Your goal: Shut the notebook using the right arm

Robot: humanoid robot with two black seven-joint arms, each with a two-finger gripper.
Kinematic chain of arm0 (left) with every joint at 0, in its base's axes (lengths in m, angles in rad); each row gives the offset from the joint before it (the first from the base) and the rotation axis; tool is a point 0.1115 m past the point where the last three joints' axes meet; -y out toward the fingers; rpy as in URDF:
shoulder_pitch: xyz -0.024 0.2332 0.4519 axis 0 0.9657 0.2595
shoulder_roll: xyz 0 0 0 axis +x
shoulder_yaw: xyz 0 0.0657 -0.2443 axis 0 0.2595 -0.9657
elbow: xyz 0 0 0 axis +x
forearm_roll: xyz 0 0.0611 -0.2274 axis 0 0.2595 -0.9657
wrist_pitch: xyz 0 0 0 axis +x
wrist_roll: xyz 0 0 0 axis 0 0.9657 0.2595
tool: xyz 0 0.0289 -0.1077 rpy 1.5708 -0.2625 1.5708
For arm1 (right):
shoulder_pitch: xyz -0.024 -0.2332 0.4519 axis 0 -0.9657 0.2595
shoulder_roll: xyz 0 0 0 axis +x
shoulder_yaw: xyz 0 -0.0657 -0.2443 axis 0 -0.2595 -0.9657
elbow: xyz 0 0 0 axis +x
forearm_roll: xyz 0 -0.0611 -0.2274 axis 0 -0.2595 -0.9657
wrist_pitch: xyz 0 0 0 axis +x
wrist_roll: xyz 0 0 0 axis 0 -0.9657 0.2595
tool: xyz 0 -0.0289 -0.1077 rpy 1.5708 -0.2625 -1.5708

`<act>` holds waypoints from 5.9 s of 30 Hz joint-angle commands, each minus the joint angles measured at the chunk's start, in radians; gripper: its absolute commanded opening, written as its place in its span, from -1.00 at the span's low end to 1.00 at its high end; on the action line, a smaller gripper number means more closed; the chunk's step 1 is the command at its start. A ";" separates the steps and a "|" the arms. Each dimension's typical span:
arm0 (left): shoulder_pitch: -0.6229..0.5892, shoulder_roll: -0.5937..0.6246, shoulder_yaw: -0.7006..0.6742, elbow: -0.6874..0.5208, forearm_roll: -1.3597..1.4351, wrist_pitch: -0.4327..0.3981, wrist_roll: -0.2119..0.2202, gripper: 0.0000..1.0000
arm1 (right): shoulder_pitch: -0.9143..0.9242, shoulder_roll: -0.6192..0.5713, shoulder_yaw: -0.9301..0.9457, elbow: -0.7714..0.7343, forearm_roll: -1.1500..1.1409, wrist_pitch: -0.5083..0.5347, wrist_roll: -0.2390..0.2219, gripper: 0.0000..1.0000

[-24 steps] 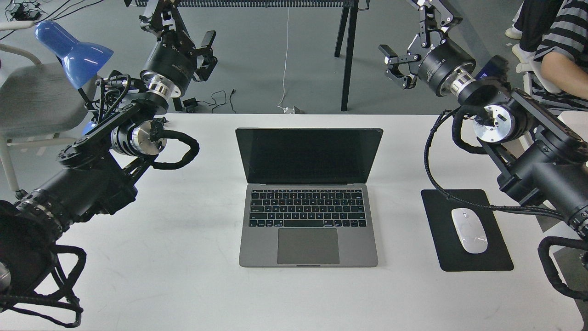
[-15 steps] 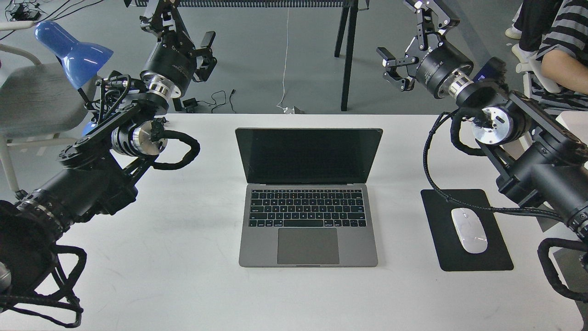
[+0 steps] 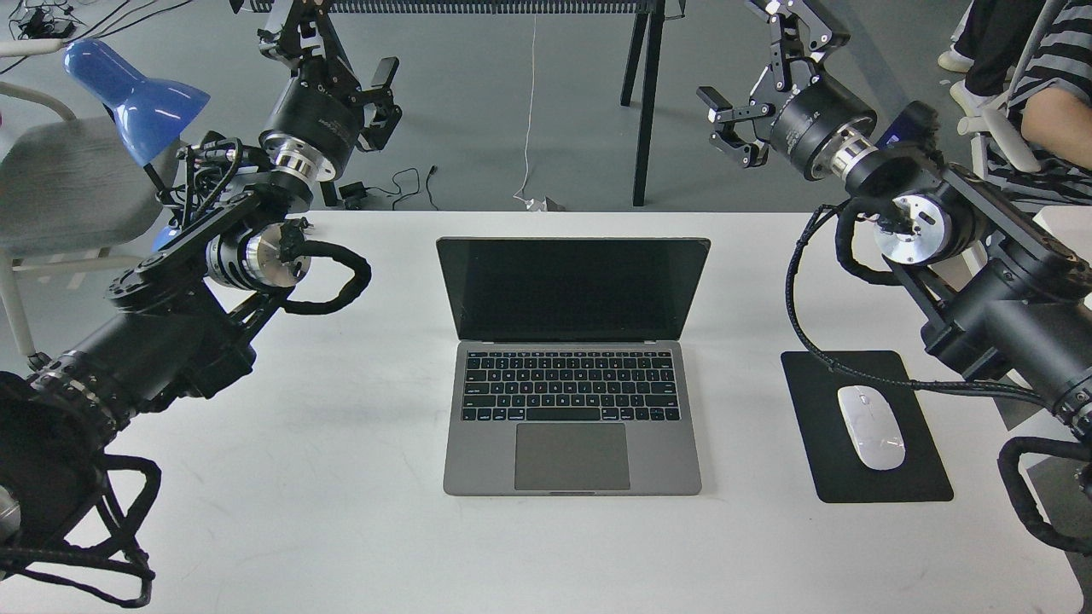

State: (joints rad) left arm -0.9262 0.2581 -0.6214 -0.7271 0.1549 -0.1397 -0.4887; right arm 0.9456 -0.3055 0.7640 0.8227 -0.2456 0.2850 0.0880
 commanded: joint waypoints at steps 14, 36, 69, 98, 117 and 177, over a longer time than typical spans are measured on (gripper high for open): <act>0.000 0.001 0.000 0.000 0.000 0.000 0.000 1.00 | 0.374 0.071 -0.759 -0.154 -0.050 -0.032 -0.008 1.00; 0.000 0.001 -0.001 0.000 0.000 0.000 0.000 1.00 | 0.363 0.238 -0.876 -0.287 -0.050 -0.017 -0.007 1.00; 0.000 0.001 -0.001 0.000 0.000 0.000 0.000 1.00 | 0.363 -0.102 -0.920 0.320 -0.044 -0.018 -0.008 1.00; 0.000 0.001 -0.001 0.000 -0.002 0.000 0.000 1.00 | 0.069 -0.165 -0.934 0.457 -0.138 -0.021 -0.014 1.00; 0.001 0.001 -0.001 -0.002 -0.002 -0.001 0.000 1.00 | -0.036 -0.139 -0.934 0.376 -0.178 -0.027 -0.014 1.00; 0.001 0.001 -0.001 0.000 -0.002 -0.001 0.000 1.00 | 0.110 0.092 0.012 -0.284 0.035 0.111 0.003 1.00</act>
State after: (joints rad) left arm -0.9249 0.2592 -0.6227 -0.7282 0.1534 -0.1403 -0.4887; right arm 1.0525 -0.2137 0.7714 0.5370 -0.2110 0.3925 0.0906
